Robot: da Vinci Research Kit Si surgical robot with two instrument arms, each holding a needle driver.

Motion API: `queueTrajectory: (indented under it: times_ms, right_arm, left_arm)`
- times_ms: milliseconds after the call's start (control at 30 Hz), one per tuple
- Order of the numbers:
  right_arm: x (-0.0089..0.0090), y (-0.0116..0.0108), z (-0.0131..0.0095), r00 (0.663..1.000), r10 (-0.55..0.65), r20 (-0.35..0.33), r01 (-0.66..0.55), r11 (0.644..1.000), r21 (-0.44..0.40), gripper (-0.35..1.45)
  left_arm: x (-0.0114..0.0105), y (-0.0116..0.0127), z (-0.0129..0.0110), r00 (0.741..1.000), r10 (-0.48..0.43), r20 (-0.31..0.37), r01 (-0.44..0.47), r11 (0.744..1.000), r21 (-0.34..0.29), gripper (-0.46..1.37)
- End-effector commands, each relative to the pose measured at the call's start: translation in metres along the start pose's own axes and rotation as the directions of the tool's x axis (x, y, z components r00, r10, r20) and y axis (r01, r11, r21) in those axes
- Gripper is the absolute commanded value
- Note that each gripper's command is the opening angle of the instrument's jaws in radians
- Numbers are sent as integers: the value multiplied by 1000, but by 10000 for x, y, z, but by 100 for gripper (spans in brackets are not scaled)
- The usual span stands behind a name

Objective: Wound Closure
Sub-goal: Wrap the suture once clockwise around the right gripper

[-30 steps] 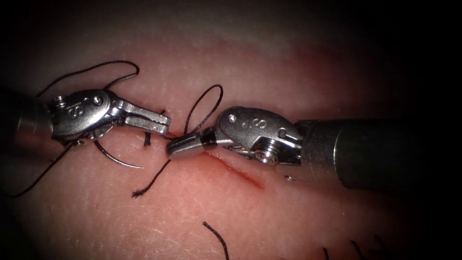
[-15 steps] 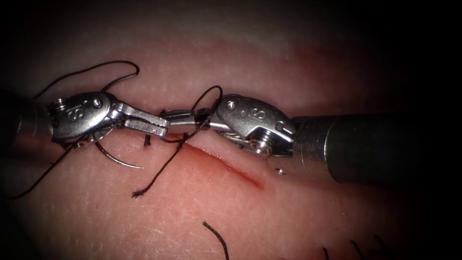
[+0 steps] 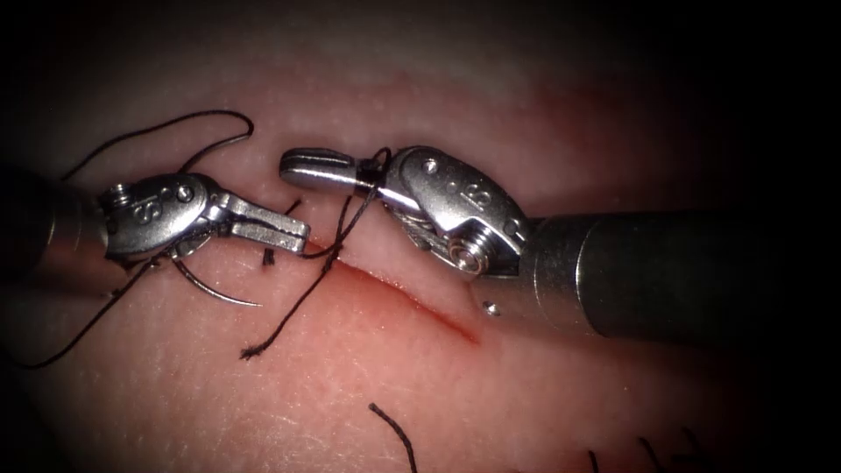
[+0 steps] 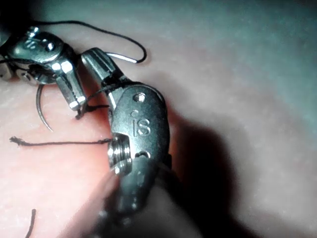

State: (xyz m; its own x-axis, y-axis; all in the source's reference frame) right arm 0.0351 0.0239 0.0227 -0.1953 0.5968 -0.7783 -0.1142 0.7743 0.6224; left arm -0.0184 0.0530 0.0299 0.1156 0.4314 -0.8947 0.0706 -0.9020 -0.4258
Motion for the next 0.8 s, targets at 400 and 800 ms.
queueTrajectory:
  times_ms: [400, 800]
  right_arm:
    - [-2, 1, 16, 989, 38, 146, -77, 958, 277, -35]
    - [1, -18, 31, 931, -43, 363, -131, 889, 439, -35]
  left_arm:
    - [-14, -9, 3, 1000, -12, 2, 12, 1000, -1, -35]
    - [-9, -14, 2, 1000, -19, 1, 19, 1000, -1, -35]
